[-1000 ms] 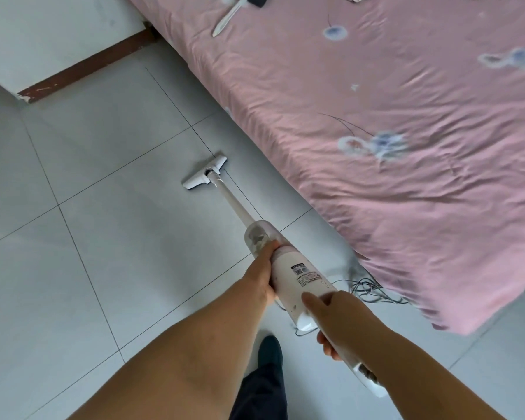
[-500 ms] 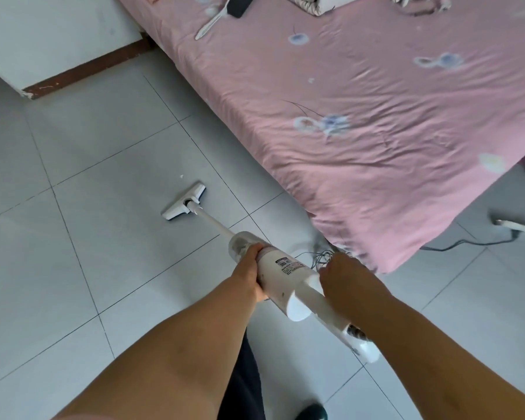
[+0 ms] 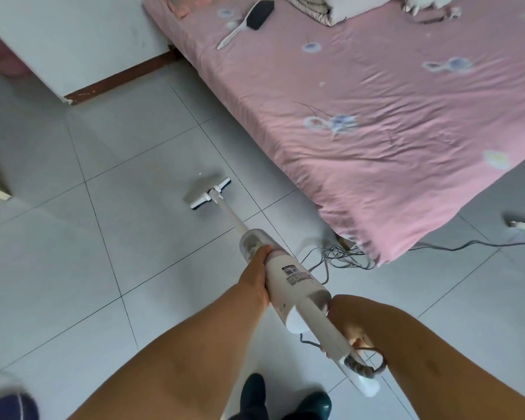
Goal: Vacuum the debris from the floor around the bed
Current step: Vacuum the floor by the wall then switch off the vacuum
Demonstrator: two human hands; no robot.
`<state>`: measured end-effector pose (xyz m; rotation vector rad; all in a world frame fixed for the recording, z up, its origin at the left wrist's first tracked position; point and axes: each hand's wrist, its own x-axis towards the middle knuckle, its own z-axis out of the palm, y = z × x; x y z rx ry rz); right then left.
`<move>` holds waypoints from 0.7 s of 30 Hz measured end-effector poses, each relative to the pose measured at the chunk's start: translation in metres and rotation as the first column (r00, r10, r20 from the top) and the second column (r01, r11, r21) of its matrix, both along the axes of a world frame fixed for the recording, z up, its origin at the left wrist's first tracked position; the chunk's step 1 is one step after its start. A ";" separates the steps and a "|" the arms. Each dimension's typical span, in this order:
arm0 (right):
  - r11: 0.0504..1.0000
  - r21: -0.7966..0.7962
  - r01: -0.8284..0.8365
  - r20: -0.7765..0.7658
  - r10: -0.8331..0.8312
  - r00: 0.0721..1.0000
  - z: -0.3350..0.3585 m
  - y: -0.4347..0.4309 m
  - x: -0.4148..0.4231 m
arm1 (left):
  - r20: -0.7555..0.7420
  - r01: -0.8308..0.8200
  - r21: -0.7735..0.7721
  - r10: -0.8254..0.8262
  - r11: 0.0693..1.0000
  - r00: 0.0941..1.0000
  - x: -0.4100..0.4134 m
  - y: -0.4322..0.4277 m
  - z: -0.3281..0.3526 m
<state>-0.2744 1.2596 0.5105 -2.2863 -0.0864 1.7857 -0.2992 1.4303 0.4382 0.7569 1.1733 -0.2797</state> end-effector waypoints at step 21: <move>0.972 0.078 0.220 0.141 -0.229 0.963 -0.005 0.058 -0.044 | 0.074 -0.053 0.041 0.050 0.998 0.996 -0.032 0.069 -0.004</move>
